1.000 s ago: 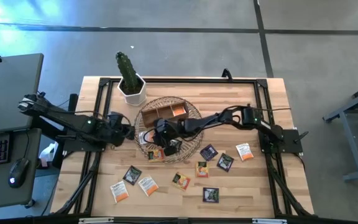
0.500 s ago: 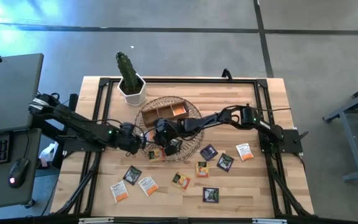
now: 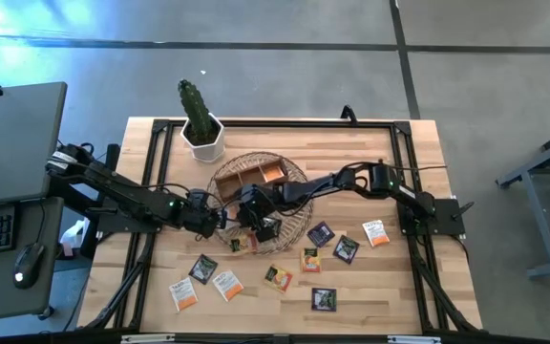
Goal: Pick & Place Tea
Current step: Put the white tea bag into the right section of the wooden organizer
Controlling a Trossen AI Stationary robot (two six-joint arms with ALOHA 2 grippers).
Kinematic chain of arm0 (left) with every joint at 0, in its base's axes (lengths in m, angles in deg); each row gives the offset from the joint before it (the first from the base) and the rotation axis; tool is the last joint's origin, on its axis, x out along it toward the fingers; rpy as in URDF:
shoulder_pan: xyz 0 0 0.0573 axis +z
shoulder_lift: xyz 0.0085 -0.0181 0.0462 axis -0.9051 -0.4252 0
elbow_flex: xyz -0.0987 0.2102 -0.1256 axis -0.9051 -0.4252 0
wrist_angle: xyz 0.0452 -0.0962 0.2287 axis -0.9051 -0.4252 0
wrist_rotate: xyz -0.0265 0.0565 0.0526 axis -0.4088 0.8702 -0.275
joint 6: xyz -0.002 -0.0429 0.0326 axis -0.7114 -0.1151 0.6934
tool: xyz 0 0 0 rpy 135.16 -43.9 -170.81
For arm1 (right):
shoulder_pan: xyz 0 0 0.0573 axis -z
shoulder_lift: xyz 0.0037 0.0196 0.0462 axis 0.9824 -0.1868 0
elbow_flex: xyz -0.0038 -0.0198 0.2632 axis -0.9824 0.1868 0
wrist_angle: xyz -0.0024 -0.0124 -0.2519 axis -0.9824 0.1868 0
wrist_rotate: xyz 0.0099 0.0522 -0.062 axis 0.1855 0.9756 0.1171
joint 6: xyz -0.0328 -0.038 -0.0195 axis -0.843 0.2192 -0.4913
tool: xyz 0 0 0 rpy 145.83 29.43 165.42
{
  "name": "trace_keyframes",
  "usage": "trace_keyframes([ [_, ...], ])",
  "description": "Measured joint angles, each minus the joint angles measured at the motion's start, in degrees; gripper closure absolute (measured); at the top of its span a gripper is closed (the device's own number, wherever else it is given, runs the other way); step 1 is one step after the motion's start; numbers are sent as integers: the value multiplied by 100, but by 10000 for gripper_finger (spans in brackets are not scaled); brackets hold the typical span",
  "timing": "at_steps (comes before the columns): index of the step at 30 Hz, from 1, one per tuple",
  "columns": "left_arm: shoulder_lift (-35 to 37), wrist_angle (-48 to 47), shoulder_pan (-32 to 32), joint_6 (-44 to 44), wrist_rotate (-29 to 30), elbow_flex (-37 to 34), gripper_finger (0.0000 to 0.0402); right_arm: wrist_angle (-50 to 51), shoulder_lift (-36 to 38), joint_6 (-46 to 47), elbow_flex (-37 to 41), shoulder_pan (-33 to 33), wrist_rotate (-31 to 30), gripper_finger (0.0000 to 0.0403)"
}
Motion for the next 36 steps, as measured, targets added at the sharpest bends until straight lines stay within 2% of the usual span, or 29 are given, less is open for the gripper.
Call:
trace_keyframes([
  [6,-102,101,-2,-86,-150,0,259,-39,-1,0,0,-7,-149,274],
  [10,-345,281,-4,-157,-537,0,259,-33,0,2,0,-7,-173,274],
  [17,-651,659,-4,22,-452,13,262,-36,0,0,0,-3,-200,274],
  [21,-660,748,-4,173,-342,7,296,-35,0,-4,0,-5,-198,274],
  [28,-660,591,0,322,-361,4,391,-50,0,-15,0,-5,-198,274],
  [33,-362,494,2,626,-423,-7,391,-26,18,-20,0,-5,-212,274],
  [36,-100,321,0,811,-386,116,398,72,147,-51,0,-19,-498,274],
])
